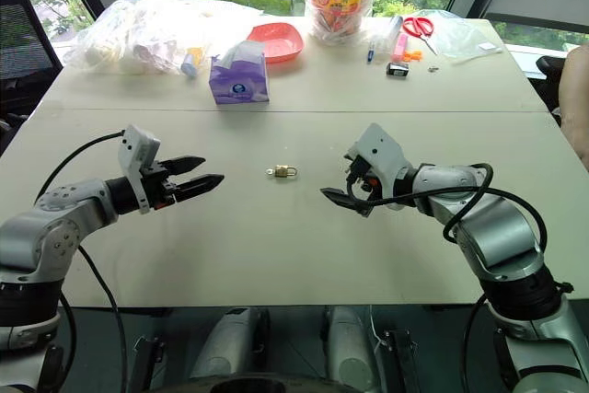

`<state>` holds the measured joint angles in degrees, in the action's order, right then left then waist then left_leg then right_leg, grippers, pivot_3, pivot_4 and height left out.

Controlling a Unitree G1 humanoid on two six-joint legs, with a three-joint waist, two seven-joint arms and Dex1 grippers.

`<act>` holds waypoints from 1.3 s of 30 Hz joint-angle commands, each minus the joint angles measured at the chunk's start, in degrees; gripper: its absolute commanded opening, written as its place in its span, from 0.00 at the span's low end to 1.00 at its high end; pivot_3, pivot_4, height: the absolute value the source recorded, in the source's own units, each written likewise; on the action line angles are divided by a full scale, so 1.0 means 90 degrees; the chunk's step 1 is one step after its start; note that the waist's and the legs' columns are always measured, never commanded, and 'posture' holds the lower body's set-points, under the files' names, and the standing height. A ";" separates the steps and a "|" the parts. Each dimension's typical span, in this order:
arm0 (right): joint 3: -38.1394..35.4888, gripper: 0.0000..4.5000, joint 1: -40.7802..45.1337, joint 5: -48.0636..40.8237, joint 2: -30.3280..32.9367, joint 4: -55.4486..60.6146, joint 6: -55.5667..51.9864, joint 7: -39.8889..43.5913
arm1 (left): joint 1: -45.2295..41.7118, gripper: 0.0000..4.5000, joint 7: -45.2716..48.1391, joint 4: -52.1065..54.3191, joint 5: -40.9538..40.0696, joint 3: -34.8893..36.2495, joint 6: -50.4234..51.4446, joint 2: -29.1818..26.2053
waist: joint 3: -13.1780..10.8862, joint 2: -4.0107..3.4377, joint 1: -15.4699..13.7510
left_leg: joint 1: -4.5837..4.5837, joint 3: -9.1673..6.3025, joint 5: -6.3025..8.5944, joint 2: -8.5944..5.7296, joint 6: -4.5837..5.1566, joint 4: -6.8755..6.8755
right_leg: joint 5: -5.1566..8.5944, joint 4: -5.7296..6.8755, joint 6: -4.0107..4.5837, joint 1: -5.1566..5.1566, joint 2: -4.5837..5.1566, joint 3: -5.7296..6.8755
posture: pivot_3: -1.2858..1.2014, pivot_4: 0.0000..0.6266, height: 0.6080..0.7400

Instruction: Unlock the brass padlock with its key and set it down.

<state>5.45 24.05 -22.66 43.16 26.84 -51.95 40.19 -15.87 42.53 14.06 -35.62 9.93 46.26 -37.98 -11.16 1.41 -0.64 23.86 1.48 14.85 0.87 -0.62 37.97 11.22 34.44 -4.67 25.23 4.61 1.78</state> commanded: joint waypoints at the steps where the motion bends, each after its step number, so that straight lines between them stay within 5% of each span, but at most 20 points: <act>1: -0.0060 1.00 0.0150 0.0039 0.0019 0.0054 0.0222 0.0065 | 0.0013 0.84 -0.0068 0.0166 -0.0055 0.0162 -0.0104 0.0007 | 0.0000 0.0000 0.0000 | 0.0000 0.0000 0.0000 0.0000 0.0000 0.0000 | 0.0000 0.0000 0.0000 0.0000 0.0000 0.0000 | 0.52 0.24 1.00; 13: 0.0040 1.00 0.0430 0.0127 -0.0110 -0.0337 0.0492 0.0167 | 0.0120 0.84 0.0083 0.0383 -0.0097 0.0044 -0.0079 -0.0218 | 0.0000 0.0000 0.0001 | 0.0000 0.0002 0.0000 -0.0001 0.0000 0.0004 | -0.0003 0.0001 -0.0001 -0.0002 0.0000 -0.0001 | 0.52 0.24 1.00; 22: 0.1713 1.00 0.1978 0.1197 -0.0897 -0.2367 0.1311 0.0747 | -0.0028 0.84 0.1778 0.0010 0.0433 -0.0636 -0.0574 -0.1769 | -0.0002 -0.0004 0.0153 | -0.0007 0.0007 -0.0001 0.0003 0.0000 0.0004 | -0.0007 0.0008 0.0009 0.0003 -0.0011 -0.0001 | 0.52 0.24 1.00; 39: 0.2336 1.00 0.3580 0.2327 -0.2725 -0.6370 0.2830 0.1542 | 0.0079 0.84 0.1263 0.0096 0.0639 -0.0597 -0.0765 -0.1220 | -0.0002 -0.0004 0.0181 | -0.0005 0.0009 -0.0002 -0.0001 0.0000 0.0010 | -0.0022 0.0042 -0.0017 0.0012 -0.0007 -0.0007 | 0.52 0.24 1.00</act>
<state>26.68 54.58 -2.67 19.27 -29.08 -28.56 53.67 -15.09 54.38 13.74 -30.38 3.44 40.53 -48.64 -11.18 1.38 0.98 23.77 1.56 14.84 0.85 -0.61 38.07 11.02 34.94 -4.82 25.35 4.55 1.71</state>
